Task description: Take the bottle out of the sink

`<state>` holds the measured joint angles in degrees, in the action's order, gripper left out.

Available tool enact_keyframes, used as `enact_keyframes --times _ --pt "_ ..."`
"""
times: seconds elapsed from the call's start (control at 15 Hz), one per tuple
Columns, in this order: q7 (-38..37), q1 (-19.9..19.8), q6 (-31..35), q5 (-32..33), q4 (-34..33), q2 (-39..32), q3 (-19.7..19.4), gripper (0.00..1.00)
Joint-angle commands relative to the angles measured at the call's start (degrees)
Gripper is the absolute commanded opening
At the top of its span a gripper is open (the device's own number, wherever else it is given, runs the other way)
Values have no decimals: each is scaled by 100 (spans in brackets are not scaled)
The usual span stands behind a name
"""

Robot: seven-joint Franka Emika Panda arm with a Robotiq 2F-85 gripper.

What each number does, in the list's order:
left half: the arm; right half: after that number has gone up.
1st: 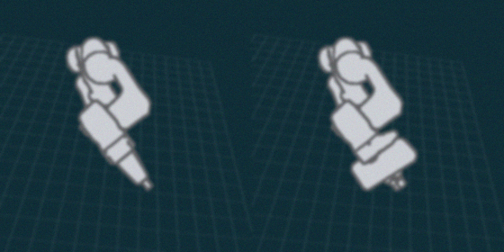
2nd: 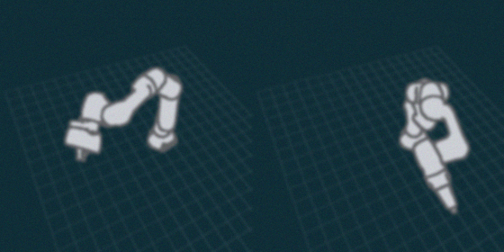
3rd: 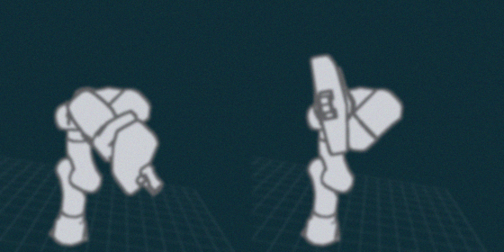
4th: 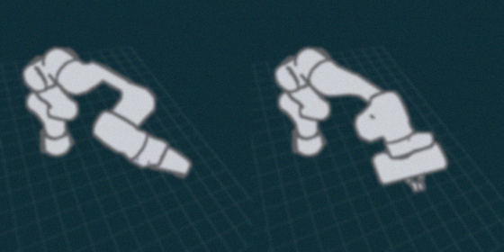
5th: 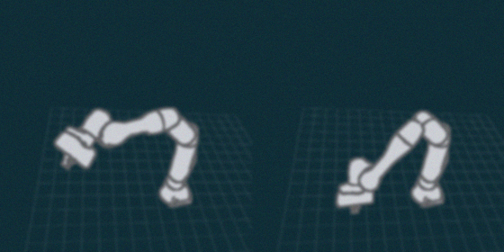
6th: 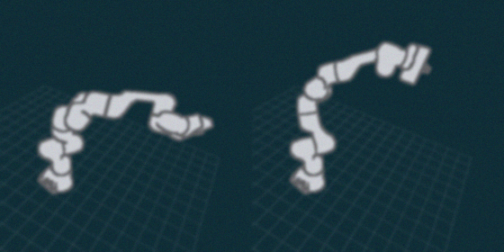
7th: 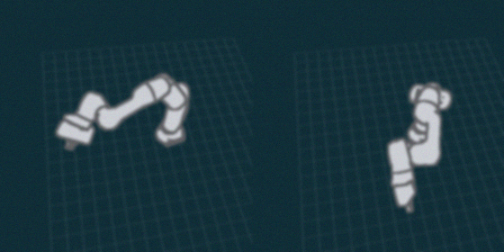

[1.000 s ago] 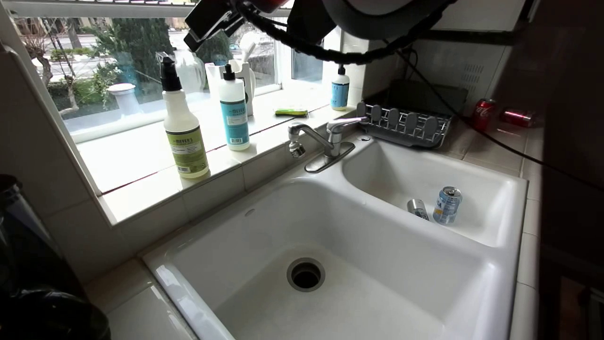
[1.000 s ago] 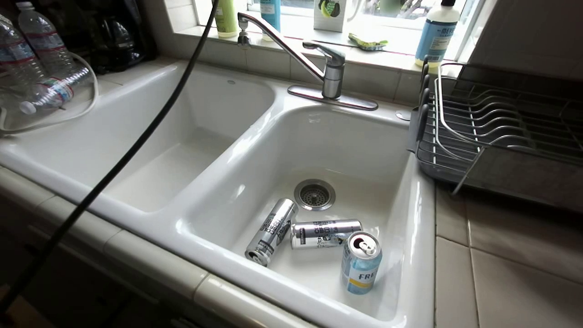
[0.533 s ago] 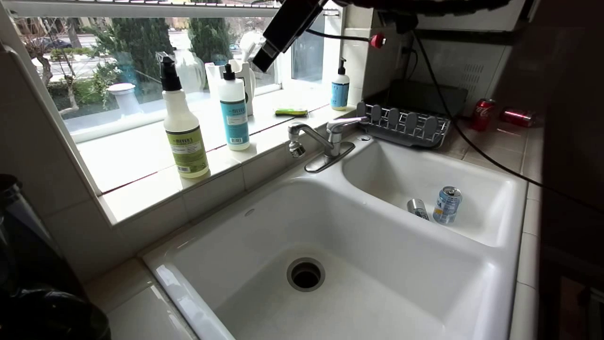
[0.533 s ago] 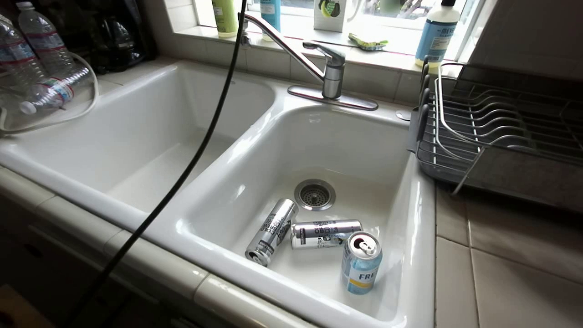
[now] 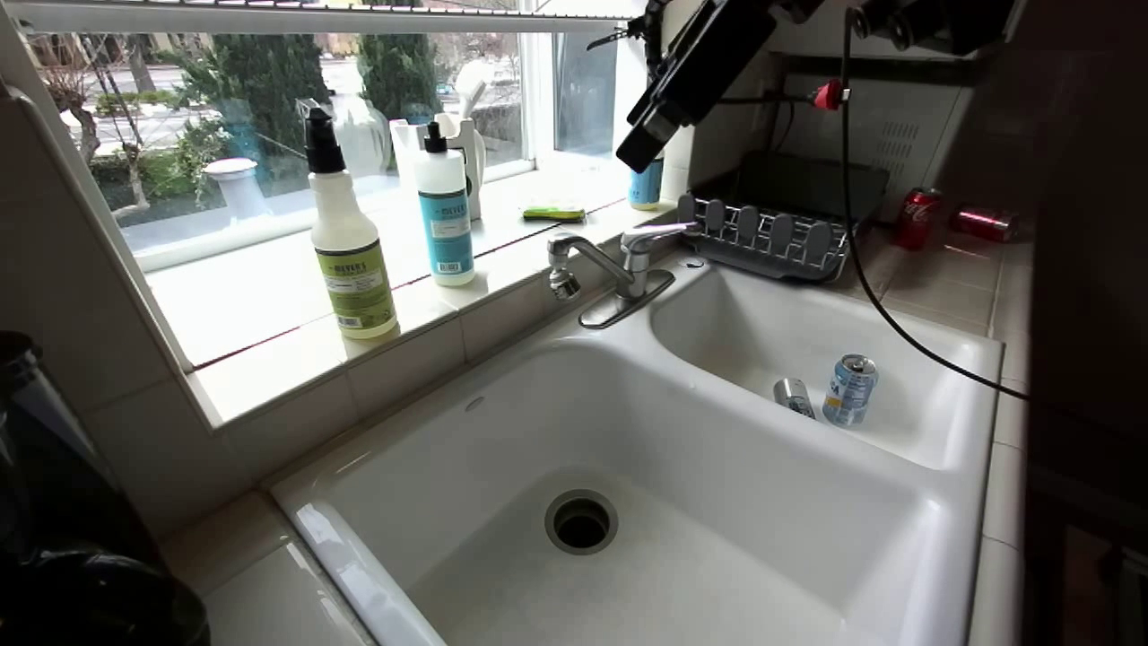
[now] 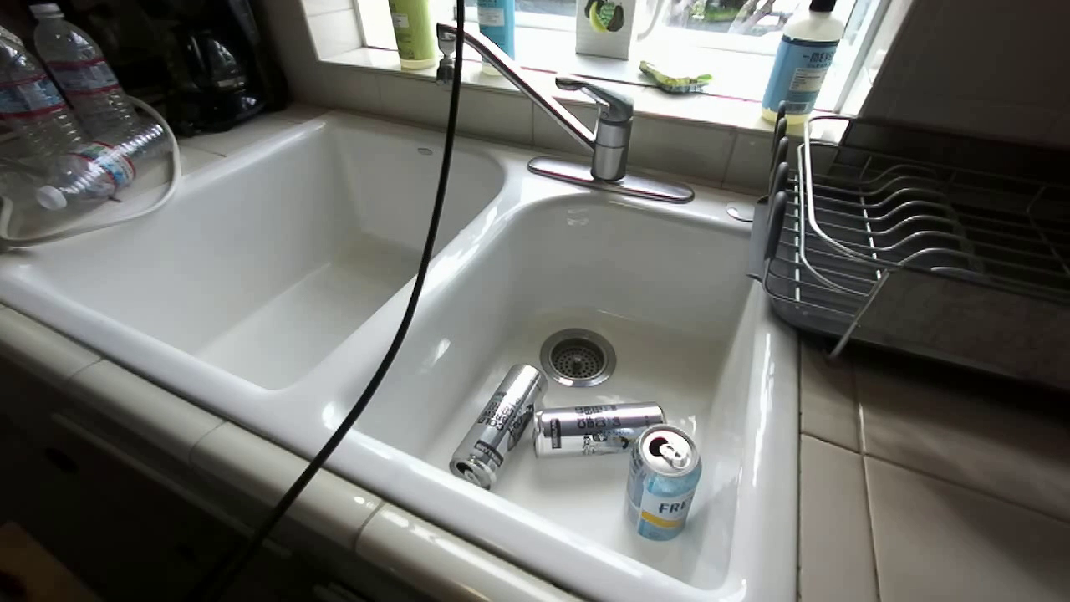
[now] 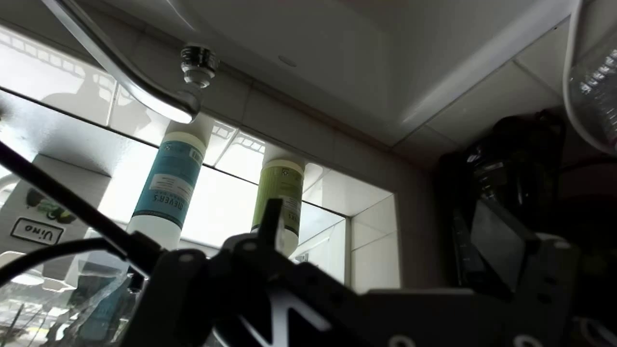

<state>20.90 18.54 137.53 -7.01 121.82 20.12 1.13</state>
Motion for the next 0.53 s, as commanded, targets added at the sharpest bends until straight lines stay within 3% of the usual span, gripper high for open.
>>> enact_keyframes --times 0.0,0.27,0.33,0.47 --pt "308 34 -143 -347 652 595 62 100" --pt "526 235 -59 -638 1332 1076 7 100" --pt "323 87 -82 -418 814 645 86 100" --pt "331 99 -81 -427 882 706 87 100"
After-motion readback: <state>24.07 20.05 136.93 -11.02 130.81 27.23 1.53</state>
